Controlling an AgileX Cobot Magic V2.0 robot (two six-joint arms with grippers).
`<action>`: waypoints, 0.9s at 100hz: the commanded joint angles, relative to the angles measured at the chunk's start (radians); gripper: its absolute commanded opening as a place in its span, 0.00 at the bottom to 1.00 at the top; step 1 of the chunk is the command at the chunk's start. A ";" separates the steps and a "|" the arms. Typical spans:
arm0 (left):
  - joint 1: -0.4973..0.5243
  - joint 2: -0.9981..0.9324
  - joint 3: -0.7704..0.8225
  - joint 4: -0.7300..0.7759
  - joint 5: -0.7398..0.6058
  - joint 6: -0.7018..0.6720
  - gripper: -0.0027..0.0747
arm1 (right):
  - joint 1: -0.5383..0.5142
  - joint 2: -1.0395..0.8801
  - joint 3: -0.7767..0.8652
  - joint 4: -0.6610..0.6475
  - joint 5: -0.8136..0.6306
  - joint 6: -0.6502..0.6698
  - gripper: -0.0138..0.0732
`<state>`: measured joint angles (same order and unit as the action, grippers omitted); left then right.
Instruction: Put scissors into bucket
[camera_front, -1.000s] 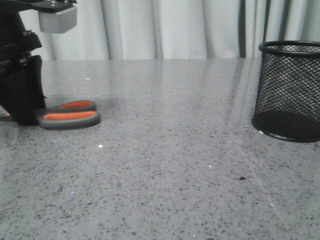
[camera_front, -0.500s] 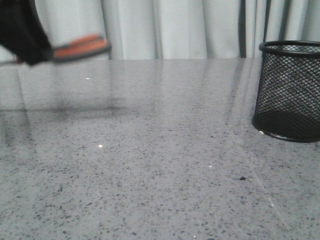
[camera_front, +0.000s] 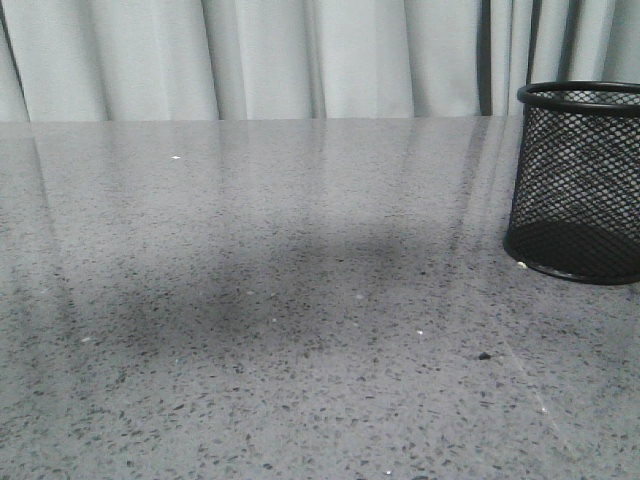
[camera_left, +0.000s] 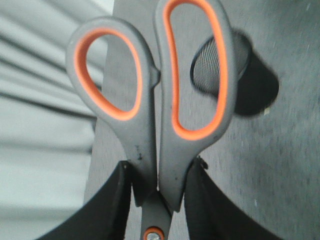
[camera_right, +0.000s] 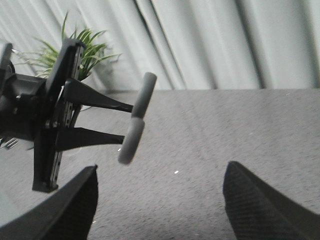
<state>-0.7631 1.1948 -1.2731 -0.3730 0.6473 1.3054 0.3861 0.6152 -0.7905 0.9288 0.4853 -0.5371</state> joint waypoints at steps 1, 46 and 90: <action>-0.064 -0.018 -0.027 -0.030 -0.135 0.000 0.11 | 0.029 0.068 -0.072 0.055 -0.026 -0.022 0.71; -0.161 -0.016 -0.027 -0.033 -0.239 0.000 0.11 | 0.156 0.276 -0.125 0.070 -0.181 -0.022 0.45; -0.159 -0.034 -0.027 -0.041 -0.236 -0.032 0.17 | 0.156 0.280 -0.184 0.066 -0.226 -0.059 0.08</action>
<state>-0.9099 1.1992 -1.2677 -0.3520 0.4155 1.3122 0.5524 0.8954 -0.9329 0.9927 0.3989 -0.5645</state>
